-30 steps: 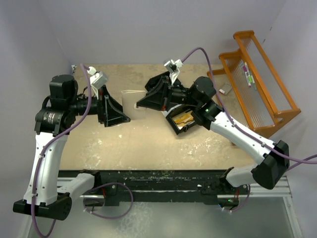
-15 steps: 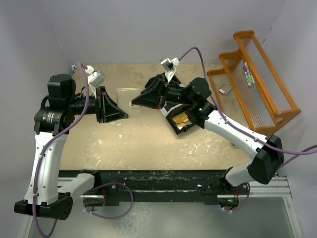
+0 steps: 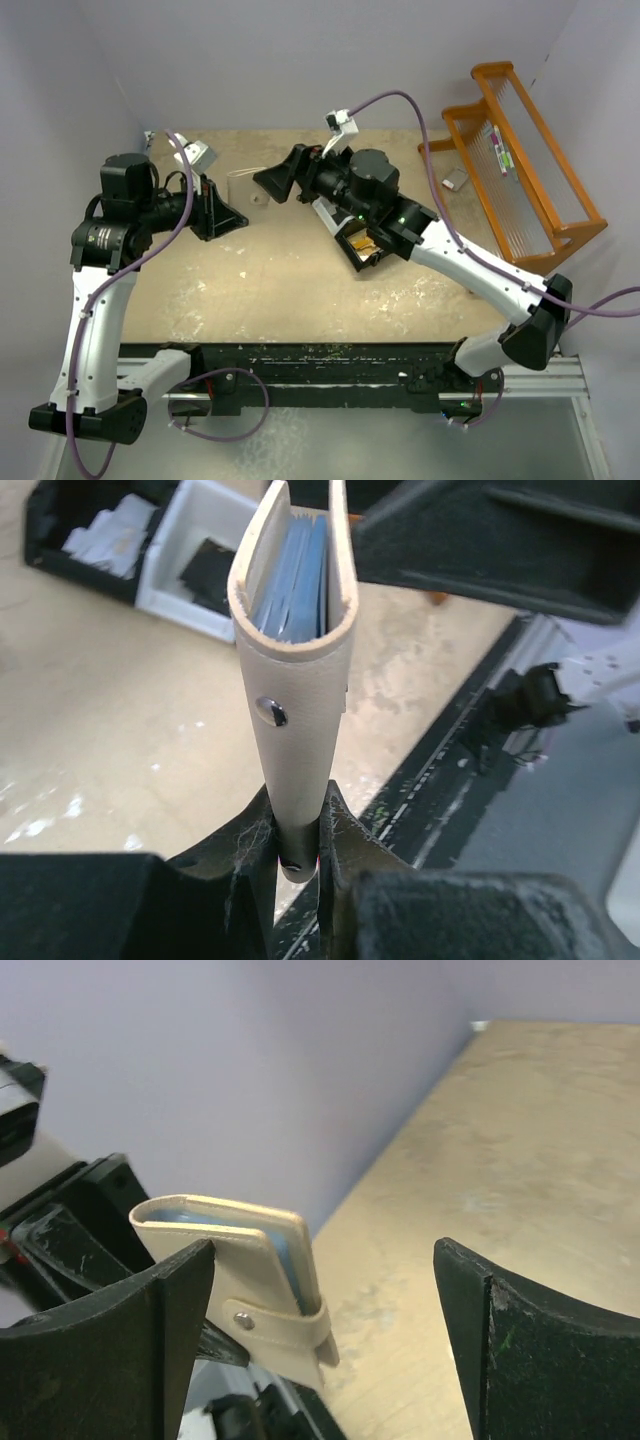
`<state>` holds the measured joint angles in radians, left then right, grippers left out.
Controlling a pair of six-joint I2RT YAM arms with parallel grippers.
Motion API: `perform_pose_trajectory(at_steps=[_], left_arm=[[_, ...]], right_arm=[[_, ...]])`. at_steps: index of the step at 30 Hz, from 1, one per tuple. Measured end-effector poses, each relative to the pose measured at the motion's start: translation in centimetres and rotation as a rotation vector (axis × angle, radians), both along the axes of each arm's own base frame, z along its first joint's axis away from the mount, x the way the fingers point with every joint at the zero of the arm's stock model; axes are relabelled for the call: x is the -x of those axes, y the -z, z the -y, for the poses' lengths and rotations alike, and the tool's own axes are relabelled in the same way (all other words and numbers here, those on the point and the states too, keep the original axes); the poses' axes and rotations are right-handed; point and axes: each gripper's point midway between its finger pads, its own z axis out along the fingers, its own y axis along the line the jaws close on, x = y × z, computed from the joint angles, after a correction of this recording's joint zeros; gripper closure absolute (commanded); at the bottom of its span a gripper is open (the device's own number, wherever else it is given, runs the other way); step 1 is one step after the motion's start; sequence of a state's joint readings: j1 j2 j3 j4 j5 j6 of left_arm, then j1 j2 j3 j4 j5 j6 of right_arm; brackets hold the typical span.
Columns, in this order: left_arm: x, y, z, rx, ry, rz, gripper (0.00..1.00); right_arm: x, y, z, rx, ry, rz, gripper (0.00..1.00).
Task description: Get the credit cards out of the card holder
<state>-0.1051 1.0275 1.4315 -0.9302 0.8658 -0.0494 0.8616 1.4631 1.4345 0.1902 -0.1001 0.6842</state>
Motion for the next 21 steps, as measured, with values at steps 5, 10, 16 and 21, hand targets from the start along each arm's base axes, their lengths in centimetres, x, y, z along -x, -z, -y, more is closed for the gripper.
perform_pose_trajectory(at_steps=[5, 10, 16, 21], left_arm=[[-1.5, 1.7, -1.7, -0.097, -0.106, 0.018, 1.00], [-2.0, 2.3, -2.5, -0.139, -0.148, 0.027, 1.00], [-2.2, 2.6, -3.1, -0.163, -0.176, 0.035, 1.00], [-2.1, 2.6, -2.9, -0.160, -0.165, 0.035, 1.00]], right_arm=[[0.8, 1.0, -0.7, 0.127, 0.206, -0.006, 0.16], [2.1, 2.4, -2.9, 0.217, 0.264, 0.005, 0.24], [1.5, 4.6, -3.6, 0.289, 0.302, -0.003, 0.45], [1.6, 4.6, -3.5, 0.295, 0.314, -0.005, 0.58]])
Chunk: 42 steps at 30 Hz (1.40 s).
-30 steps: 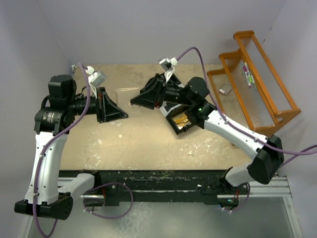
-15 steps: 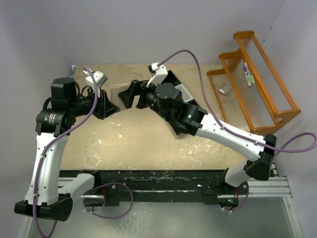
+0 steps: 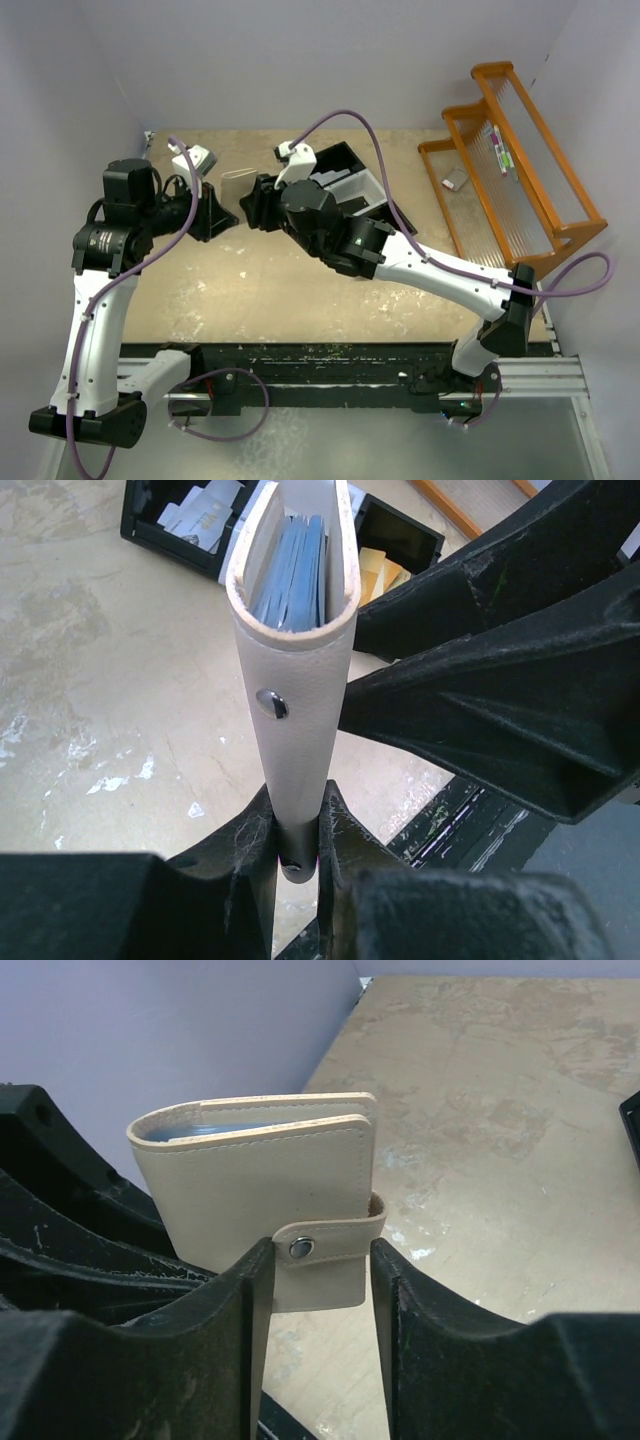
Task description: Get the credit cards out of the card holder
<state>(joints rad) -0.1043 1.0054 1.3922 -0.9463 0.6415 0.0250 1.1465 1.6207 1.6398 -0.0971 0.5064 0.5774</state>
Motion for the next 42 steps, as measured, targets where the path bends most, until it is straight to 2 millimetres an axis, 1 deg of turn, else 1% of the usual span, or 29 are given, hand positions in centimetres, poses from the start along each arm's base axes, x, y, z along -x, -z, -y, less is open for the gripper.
perform_pose_trajectory(at_steps=[4, 6, 9, 12, 19, 20, 25, 29, 31, 32, 33, 34, 36, 38, 40, 41, 42], left_arm=[[0.1, 0.0, 0.2, 0.003, 0.013, 0.002, 1.00], [0.0, -0.1, 0.1, 0.003, 0.012, 0.007, 1.00], [-0.2, -0.1, 0.0, -0.003, 0.006, 0.014, 1.00], [-0.3, 0.0, -0.3, -0.015, -0.006, 0.019, 1.00], [-0.7, 0.9, -0.9, -0.050, -0.033, 0.008, 1.00], [-0.8, 1.0, -1.0, -0.060, -0.036, 0.010, 1.00], [-0.4, 1.2, -1.4, -0.083, -0.043, 0.011, 1.00], [-0.4, 1.2, -1.4, -0.090, -0.037, 0.022, 1.00], [-0.3, 1.2, -1.5, -0.095, -0.038, 0.022, 1.00], [-0.3, 1.3, -1.5, -0.096, -0.037, 0.020, 1.00], [-0.2, 1.3, -1.5, -0.096, -0.037, 0.018, 1.00], [-0.2, 1.3, -1.4, -0.095, -0.034, 0.015, 1.00], [0.1, 1.2, -1.2, -0.088, -0.020, 0.008, 1.00], [0.5, 0.6, -1.0, -0.078, -0.002, 0.011, 1.00], [1.1, -0.3, -0.5, -0.060, 0.028, 0.031, 1.00], [1.3, -0.7, -0.3, -0.050, 0.044, 0.039, 1.00], [1.7, -1.1, 0.0, -0.039, 0.066, 0.049, 1.00]], right_arm=[[0.1, -0.3, -0.2, 0.003, 0.002, 0.001, 0.61], [-0.1, -0.5, -0.3, 0.008, 0.011, 0.000, 0.63], [-0.3, -0.5, -0.5, 0.017, 0.026, -0.007, 0.70], [-0.5, -0.3, -0.8, 0.029, 0.049, -0.014, 0.79], [-1.0, 0.9, -0.7, 0.074, 0.102, -0.019, 0.99], [-1.0, 1.1, -0.7, 0.083, 0.106, -0.019, 1.00], [-3.1, 3.1, 1.8, 0.176, 0.219, -0.029, 1.00], [-3.8, 3.6, 2.4, 0.183, 0.246, -0.040, 1.00], [-3.6, 4.0, 2.4, 0.178, 0.238, -0.055, 1.00], [-3.7, 4.2, 2.6, 0.174, 0.234, -0.063, 1.00], [-3.7, 4.5, 2.7, 0.169, 0.223, -0.075, 0.96], [-3.7, 4.8, 2.9, 0.161, 0.210, -0.090, 0.91], [-3.9, 5.1, 3.4, 0.142, 0.183, -0.115, 0.78], [-4.4, 5.3, 4.8, 0.136, 0.177, -0.134, 0.69], [-5.2, 5.2, 6.5, 0.125, 0.167, -0.148, 0.60], [-5.5, 5.0, 7.3, 0.117, 0.157, -0.150, 0.51], [-5.7, 4.7, 8.0, 0.110, 0.146, -0.150, 0.45]])
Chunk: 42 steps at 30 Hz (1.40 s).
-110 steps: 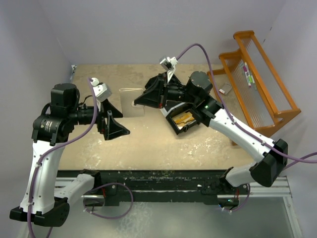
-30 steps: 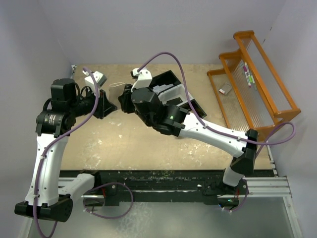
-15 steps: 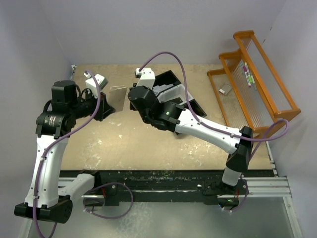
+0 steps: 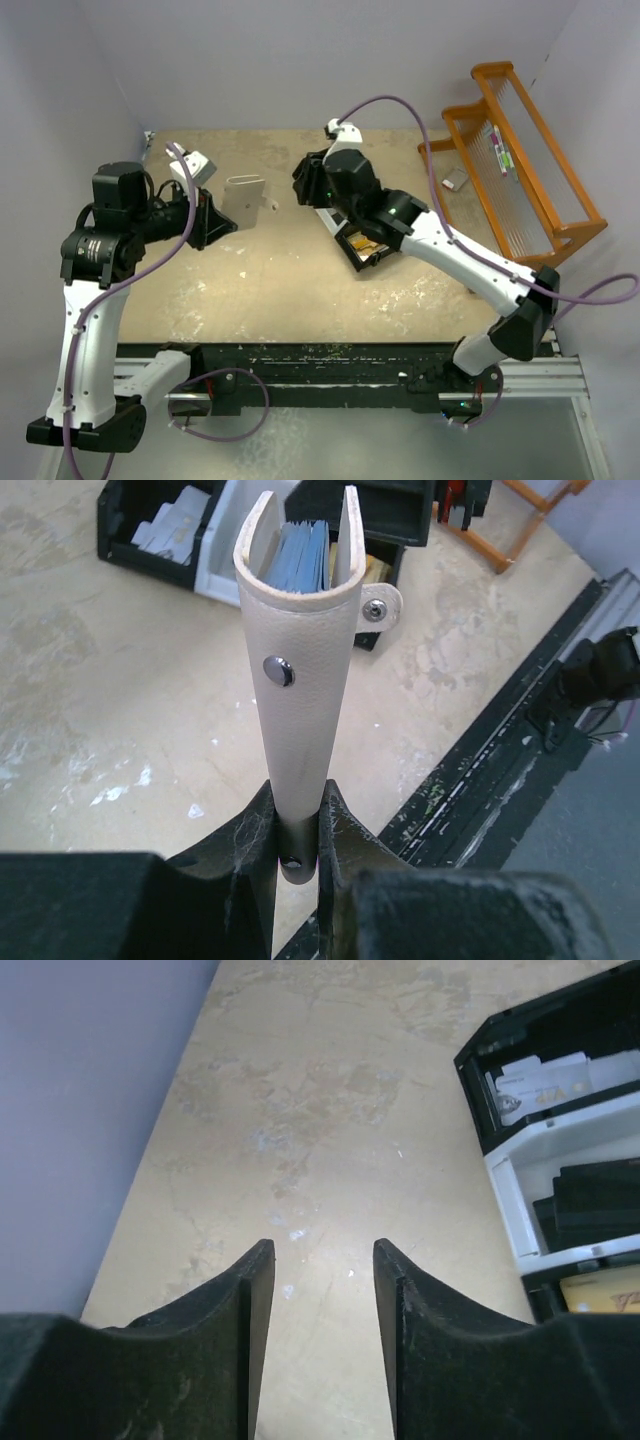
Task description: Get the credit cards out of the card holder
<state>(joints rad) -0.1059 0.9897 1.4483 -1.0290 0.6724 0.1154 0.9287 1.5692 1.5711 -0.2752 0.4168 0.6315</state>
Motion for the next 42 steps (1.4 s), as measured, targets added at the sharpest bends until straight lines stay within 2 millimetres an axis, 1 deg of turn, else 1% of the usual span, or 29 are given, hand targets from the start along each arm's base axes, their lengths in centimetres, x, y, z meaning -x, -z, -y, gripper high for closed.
perform_pose_trajectory(at_steps=[1, 3, 6, 8, 10, 13, 15, 17, 20, 23, 27, 31, 34, 38, 42], left_arm=[[0.4, -0.3, 0.3, 0.012, 0.019, 0.004, 1.00], [1.0, -0.7, 0.7, 0.029, 0.051, 0.005, 1.00], [1.7, -0.8, 1.1, 0.044, 0.085, -0.006, 1.00], [2.0, -0.7, 1.2, 0.048, 0.098, -0.013, 1.00], [2.2, -0.6, 1.3, 0.050, 0.107, -0.019, 1.00], [2.4, -0.6, 1.5, 0.055, 0.121, -0.020, 1.00], [2.5, -0.7, 1.6, 0.060, 0.131, -0.023, 1.00], [2.6, -0.7, 1.7, 0.063, 0.142, -0.023, 1.00], [2.9, -1.0, 1.8, 0.069, 0.155, -0.021, 1.00], [3.1, -1.3, 1.9, 0.074, 0.165, -0.020, 1.00], [3.5, -1.7, 2.1, 0.079, 0.186, -0.014, 1.00], [3.8, -1.8, 2.3, 0.086, 0.208, -0.021, 1.00], [3.9, -1.9, 2.4, 0.091, 0.222, -0.028, 1.00], [4.3, -2.3, 2.6, 0.100, 0.245, -0.027, 1.00], [4.9, -2.8, 2.8, 0.109, 0.266, -0.020, 1.00]], right_arm=[[-0.1, -0.4, 0.6, -0.007, -0.015, 0.003, 0.39], [0.3, -1.3, 1.2, -0.022, -0.066, 0.015, 0.28], [2.2, -3.6, 0.7, -0.067, -0.211, 0.053, 0.18], [3.7, -5.4, 0.2, -0.100, -0.314, 0.088, 0.14], [5.1, -7.0, -0.4, -0.132, -0.411, 0.121, 0.13], [6.7, -8.5, -1.5, -0.163, -0.526, 0.147, 0.12], [7.2, -9.2, -2.5, -0.175, -0.588, 0.156, 0.12], [7.5, -9.4, -3.3, -0.179, -0.637, 0.161, 0.15], [7.6, -8.7, -4.2, -0.167, -0.686, 0.148, 0.18], [8.1, -7.6, -4.6, -0.148, -0.729, 0.127, 0.22], [8.8, -6.7, -4.5, -0.134, -0.781, 0.117, 0.34], [9.2, -5.9, -4.1, -0.137, -0.822, 0.097, 0.46], [9.1, -5.7, -3.3, -0.147, -0.842, 0.087, 0.50], [8.8, -5.7, -2.6, -0.159, -0.867, 0.087, 0.51], [9.6, -5.7, -2.5, -0.171, -0.930, 0.083, 0.54]])
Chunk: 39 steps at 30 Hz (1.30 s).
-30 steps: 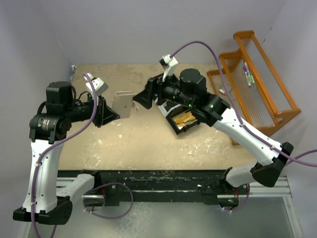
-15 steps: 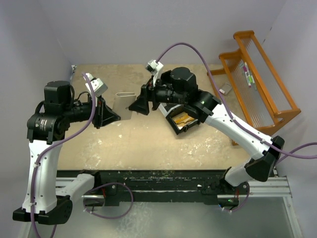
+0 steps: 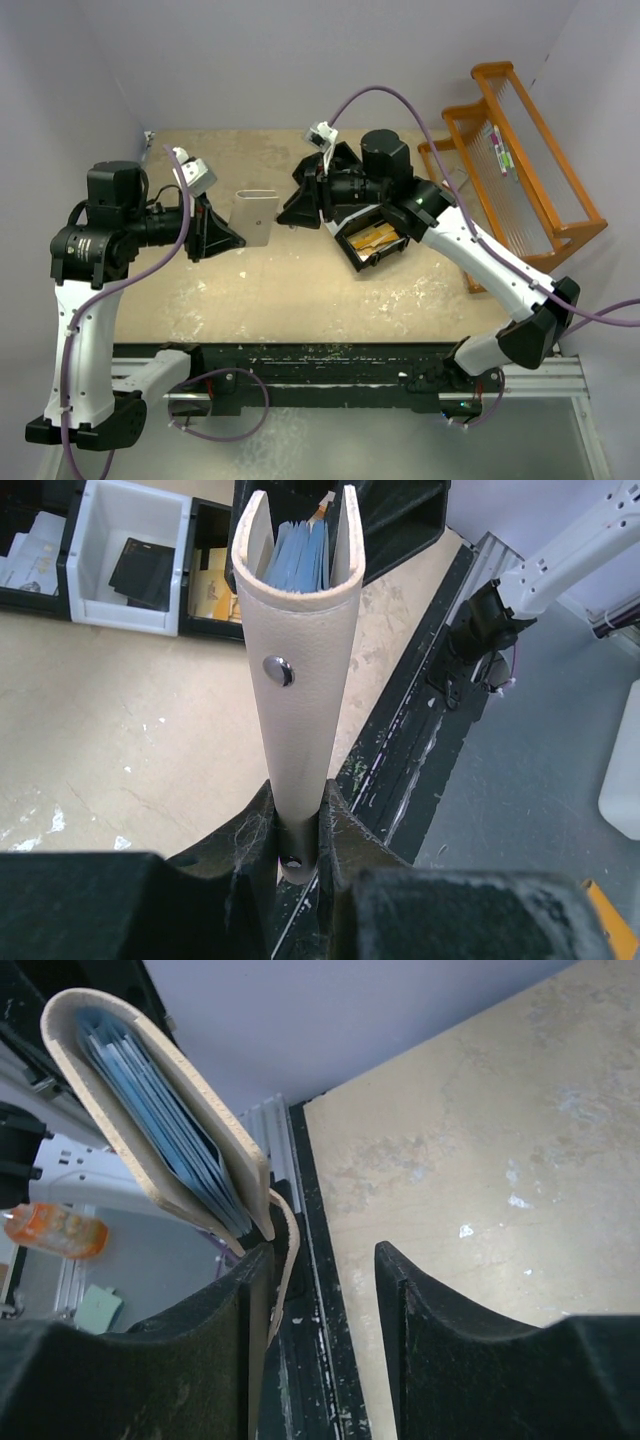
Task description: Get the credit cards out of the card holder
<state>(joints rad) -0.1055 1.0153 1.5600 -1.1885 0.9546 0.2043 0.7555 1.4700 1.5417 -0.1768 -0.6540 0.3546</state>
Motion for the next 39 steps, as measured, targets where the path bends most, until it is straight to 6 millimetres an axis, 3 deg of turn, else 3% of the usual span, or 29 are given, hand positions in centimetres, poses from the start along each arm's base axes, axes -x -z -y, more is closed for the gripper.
perform_pose_trajectory(at_steps=[4, 12, 18, 22, 23, 25, 27, 29, 33, 39], left_arm=[[0.4, 0.0, 0.1, 0.008, 0.014, -0.012, 1.00], [0.5, 0.0, 0.3, 0.005, 0.039, -0.021, 1.00], [0.1, 0.2, 0.2, -0.021, 0.065, -0.019, 1.00], [0.2, 0.5, 0.1, -0.035, 0.077, -0.018, 1.00], [0.2, 0.5, 0.1, -0.037, 0.078, -0.017, 0.96], [0.1, 0.5, 0.0, -0.043, 0.080, -0.004, 0.72], [-0.3, 0.5, -0.1, -0.056, 0.069, 0.015, 0.40], [-1.1, 0.5, -0.4, -0.073, 0.039, 0.053, 0.24], [-3.1, 2.2, -1.7, -0.135, -0.073, 0.075, 0.07], [-5.3, 4.5, -2.9, -0.196, -0.160, 0.070, 0.03]], right_arm=[[0.9, 0.0, -0.2, -0.003, -0.054, 0.009, 0.59], [1.9, 0.8, -0.8, -0.001, -0.142, 0.006, 0.58], [2.6, 1.9, -1.8, 0.026, -0.190, 0.012, 0.89], [2.5, 2.8, -2.1, 0.048, -0.195, -0.007, 1.00], [2.5, 2.9, -2.1, 0.050, -0.195, -0.010, 1.00], [2.5, 2.7, -2.1, 0.048, -0.188, -0.013, 1.00], [2.3, 2.5, -2.0, 0.046, -0.172, -0.012, 1.00], [2.2, 2.3, -1.8, 0.044, -0.141, -0.015, 1.00], [1.2, 2.0, -1.1, 0.056, -0.031, -0.037, 1.00], [-1.3, 3.6, 0.0, 0.159, 0.176, -0.082, 1.00]])
